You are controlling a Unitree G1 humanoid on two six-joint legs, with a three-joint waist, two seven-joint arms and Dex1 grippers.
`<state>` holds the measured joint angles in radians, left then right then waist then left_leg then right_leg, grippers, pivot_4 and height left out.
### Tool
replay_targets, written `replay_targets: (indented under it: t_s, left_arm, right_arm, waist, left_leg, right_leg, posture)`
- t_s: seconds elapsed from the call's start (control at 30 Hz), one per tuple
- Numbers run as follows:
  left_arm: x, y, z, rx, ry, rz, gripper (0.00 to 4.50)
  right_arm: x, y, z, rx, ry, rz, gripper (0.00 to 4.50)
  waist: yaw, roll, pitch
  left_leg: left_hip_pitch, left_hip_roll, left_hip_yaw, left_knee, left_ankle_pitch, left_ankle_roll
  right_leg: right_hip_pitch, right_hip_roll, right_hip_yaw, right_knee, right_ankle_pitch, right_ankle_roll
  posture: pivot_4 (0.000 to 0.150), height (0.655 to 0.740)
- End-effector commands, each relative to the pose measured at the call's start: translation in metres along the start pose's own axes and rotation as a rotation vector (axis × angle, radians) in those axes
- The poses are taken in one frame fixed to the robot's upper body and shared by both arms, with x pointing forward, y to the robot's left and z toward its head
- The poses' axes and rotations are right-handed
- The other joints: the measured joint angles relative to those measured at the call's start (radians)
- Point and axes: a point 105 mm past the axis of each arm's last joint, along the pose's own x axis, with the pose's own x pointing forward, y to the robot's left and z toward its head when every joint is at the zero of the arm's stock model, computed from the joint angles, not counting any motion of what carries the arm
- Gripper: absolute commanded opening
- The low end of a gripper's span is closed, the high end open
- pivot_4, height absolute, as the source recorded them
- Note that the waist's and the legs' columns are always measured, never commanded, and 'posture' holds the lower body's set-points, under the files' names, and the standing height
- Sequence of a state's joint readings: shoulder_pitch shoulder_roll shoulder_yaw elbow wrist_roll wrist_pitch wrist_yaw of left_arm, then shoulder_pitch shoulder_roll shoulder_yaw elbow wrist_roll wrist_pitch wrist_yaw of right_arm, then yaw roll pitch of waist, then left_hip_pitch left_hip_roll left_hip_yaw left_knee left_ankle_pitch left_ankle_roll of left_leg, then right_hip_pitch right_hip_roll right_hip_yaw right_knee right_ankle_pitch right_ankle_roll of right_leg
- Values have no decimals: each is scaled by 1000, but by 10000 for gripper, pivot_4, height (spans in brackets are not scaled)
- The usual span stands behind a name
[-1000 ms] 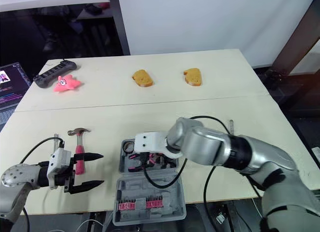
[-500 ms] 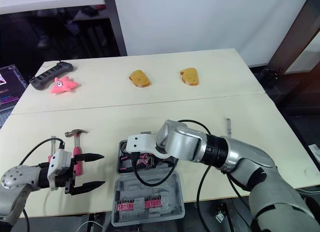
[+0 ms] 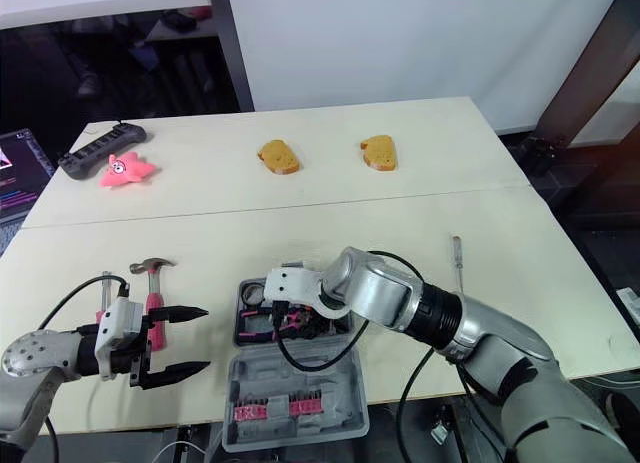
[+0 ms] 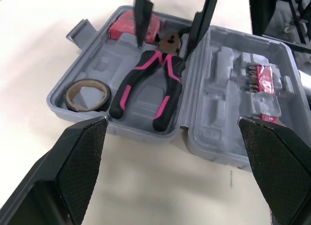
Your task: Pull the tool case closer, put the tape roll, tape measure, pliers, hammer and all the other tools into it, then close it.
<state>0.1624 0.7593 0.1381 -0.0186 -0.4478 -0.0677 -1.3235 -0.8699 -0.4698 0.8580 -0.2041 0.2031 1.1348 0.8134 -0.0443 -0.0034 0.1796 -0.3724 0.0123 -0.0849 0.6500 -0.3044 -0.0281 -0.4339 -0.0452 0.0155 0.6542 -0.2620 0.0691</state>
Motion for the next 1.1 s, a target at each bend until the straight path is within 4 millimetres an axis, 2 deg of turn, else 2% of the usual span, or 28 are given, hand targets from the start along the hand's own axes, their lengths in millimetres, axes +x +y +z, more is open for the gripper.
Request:
replay_targets:
  t_s: [0.03, 0.23, 0.33, 0.47, 0.5, 0.8, 0.97, 1.1]
  left_arm:
    - [-2, 3, 4, 19, -13, 12, 45000]
    - [-2, 3, 2, 18, -15, 9, 45000]
    - [-1, 3, 1, 19, -15, 8, 45000]
    - [-2, 3, 1, 20, -13, 9, 45000]
    - [-2, 3, 1, 19, -12, 9, 45000]
    - [-2, 3, 3, 22, -13, 12, 45000]
    - [-1, 3, 3, 21, -11, 12, 45000]
    - [-2, 3, 4, 23, -10, 12, 45000]
  right_arm:
    - [-19, -6, 19, -39, -102, -35, 30901]
    - [-22, -2, 19, -15, -149, -9, 30901]
    - [-18, -4, 23, 11, -182, -17, 22944]
    - [-14, 7, 29, -4, -224, 36, 2733]
    - [-12, 10, 31, -12, -232, 50, 431]
    - [5, 24, 31, 40, -317, 113, 431]
    - [17, 23, 15, 84, -277, 109, 431]
    - [33, 23, -18, 154, -141, 112, 431]
  waist:
    - [0, 0, 0]
    - [0, 0, 0]
    - [0, 0, 0]
    - [0, 0, 0]
    - [0, 0, 0]
    - [0, 0, 0]
    - [0, 0, 0]
    - [0, 0, 0]
  left_leg:
    - [0, 0, 0, 0, 0, 0]
    - [0, 0, 0, 0, 0, 0]
    - [0, 0, 0, 0, 0, 0]
    - [0, 0, 0, 0, 0, 0]
    - [0, 0, 0, 0, 0, 0]
    - [0, 0, 0, 0, 0, 0]
    - [0, 0, 0, 0, 0, 0]
    - [1, 0, 0, 0, 0, 0]
  right_leg:
    - [0, 0, 0, 0, 0, 0]
    - [0, 0, 0, 0, 0, 0]
    - [0, 0, 0, 0, 0, 0]
    - [0, 0, 0, 0, 0, 0]
    - [0, 0, 0, 0, 0, 0]
    - [0, 0, 0, 0, 0, 0]
    - [0, 0, 0, 0, 0, 0]
    - [1, 0, 0, 0, 0, 0]
  posture:
    - [1500, 7400]
    - [1500, 7400]
    - [1500, 7400]
    - [1500, 7400]
    - [1500, 7400]
    - [1500, 7400]
    - [1500, 7400]
    - [1500, 7400]
